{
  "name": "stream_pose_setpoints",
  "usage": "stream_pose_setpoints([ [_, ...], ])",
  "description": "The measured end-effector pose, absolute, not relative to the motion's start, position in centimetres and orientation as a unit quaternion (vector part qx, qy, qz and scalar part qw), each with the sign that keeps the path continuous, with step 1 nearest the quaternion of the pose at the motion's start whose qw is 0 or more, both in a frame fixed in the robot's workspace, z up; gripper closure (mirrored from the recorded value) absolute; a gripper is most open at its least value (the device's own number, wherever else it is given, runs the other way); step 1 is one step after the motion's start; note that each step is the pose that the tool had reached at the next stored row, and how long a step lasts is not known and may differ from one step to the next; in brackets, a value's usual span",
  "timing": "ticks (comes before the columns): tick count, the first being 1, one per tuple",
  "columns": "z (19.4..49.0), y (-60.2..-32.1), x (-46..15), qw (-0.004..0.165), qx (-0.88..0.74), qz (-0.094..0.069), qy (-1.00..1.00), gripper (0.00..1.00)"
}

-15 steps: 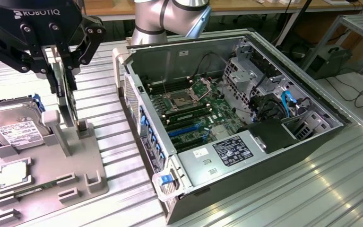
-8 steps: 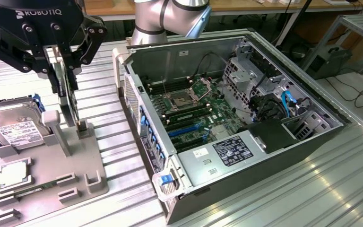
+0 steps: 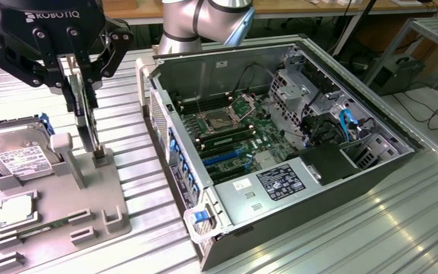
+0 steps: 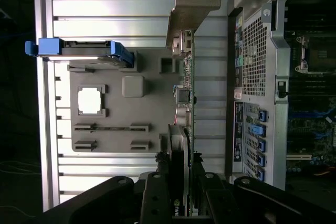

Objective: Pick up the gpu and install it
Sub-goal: 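Pick up the gpu and move the gpu toward the slot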

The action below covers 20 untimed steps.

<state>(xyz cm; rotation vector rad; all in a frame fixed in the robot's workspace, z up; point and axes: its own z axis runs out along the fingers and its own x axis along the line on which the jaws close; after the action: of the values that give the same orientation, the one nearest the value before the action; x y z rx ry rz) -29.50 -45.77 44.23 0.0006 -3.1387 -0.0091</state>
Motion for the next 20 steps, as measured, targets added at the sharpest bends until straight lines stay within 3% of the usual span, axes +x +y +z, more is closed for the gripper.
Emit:
stream_pose_setpoints([
  [20, 44.2, -45.8, -28.2, 0.001, 0.0, -0.003, -1.0, 0.73],
])
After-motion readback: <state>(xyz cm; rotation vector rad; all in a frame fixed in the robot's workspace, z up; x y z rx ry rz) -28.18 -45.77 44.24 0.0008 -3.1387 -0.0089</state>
